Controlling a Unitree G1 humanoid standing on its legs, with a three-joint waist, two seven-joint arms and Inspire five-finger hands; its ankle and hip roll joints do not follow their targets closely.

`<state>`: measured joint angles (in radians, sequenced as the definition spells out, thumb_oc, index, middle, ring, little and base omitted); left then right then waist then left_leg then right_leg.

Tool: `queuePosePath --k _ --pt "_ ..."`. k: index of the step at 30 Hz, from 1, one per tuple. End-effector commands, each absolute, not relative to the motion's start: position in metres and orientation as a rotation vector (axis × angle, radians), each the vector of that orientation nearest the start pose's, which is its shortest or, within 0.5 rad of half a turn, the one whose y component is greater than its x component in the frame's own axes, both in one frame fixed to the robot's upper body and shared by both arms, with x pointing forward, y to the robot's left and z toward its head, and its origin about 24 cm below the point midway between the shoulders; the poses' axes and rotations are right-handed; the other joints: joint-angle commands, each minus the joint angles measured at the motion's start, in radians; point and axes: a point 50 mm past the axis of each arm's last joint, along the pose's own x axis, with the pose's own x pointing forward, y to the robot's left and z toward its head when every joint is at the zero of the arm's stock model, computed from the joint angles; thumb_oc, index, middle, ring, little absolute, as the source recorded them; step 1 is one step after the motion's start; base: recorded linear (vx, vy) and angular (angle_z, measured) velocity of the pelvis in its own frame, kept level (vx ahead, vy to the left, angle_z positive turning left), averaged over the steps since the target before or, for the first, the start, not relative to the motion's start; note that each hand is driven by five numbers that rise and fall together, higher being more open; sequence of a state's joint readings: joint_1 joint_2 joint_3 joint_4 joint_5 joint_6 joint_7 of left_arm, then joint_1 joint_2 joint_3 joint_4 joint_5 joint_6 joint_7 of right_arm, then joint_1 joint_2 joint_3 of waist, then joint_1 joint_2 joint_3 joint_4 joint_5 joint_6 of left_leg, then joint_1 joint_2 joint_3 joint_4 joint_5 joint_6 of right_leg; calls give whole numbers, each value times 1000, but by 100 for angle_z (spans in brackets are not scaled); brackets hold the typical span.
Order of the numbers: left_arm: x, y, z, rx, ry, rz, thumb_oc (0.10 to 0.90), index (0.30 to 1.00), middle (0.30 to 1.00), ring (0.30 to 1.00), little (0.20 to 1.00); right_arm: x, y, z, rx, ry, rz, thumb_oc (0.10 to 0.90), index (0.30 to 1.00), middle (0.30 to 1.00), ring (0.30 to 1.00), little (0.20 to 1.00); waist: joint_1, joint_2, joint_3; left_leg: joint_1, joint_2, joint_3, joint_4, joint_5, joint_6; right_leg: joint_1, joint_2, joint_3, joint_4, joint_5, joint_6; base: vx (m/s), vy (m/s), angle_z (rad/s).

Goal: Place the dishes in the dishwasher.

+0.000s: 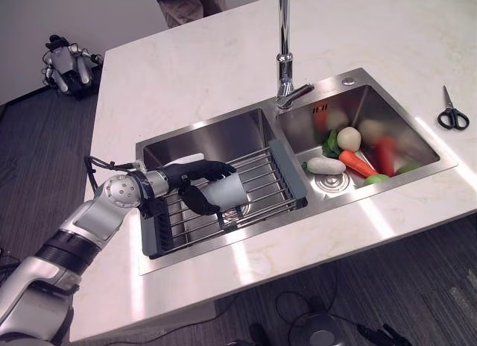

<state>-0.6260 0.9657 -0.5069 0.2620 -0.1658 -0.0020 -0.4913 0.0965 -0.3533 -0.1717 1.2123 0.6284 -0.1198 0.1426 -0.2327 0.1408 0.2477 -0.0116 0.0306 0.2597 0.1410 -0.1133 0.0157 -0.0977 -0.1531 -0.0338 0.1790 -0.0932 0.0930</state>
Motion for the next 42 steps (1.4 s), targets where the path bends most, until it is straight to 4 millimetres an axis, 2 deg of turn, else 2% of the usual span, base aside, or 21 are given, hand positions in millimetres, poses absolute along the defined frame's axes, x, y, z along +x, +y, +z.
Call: queuePosePath --k 1,10,23,34,35,36,37,42 --pt "331 239 210 1005 -119 -488 800 900 900 900 900 56 -322 -131 289 912 -653 800 900 900 900 900 6 1 -76 -51 46 -80 159 -157 -40 -26 -29 15 121 -80 94 0 0 0" --pt "330 242 203 1063 -111 -455 800 900 900 900 900 60 -324 -128 277 891 -631 800 900 900 900 900 2 1 -60 -62 43 -82 159 -154 -41 -39 -34 20 121 -76 97 7 4 0" --pt "331 238 194 1023 -131 -426 800 900 900 900 900 57 -322 -129 270 893 -619 800 900 900 900 900 -8 -4 -50 -67 49 -69 159 -153 -43 -54 -40 20 121 -71 102 1 1 -3" --pt "333 235 189 998 -125 -426 800 900 900 900 900 56 -321 -129 268 896 -614 800 900 900 900 900 -15 3 -48 -62 52 -60 159 -152 -46 -53 -43 21 121 -71 104 0 0 0" --pt "333 234 188 995 -121 -427 731 796 796 796 796 56 -321 -129 268 896 -614 800 900 900 900 900 -16 3 -47 -62 52 -60 159 -152 -46 -53 -43 22 121 -71 103 0 0 0" --pt "333 234 187 991 -119 -428 530 495 495 495 495 56 -321 -129 267 896 -614 800 900 900 900 900 -16 3 -48 -62 52 -60 159 -152 -46 -53 -43 22 121 -71 103 0 0 0" --pt "333 234 187 986 -119 -428 400 300 300 300 300 56 -321 -129 267 896 -614 800 900 900 900 900 -16 4 -48 -62 51 -60 159 -152 -46 -53 -43 22 121 -72 103 0 0 0" --pt "332 236 184 960 -100 -429 400 300 300 300 300 57 -321 -129 262 894 -613 800 900 900 900 900 -16 6 -45 -61 52 -56 159 -152 -45 -52 -46 20 121 -72 104 0 0 0"
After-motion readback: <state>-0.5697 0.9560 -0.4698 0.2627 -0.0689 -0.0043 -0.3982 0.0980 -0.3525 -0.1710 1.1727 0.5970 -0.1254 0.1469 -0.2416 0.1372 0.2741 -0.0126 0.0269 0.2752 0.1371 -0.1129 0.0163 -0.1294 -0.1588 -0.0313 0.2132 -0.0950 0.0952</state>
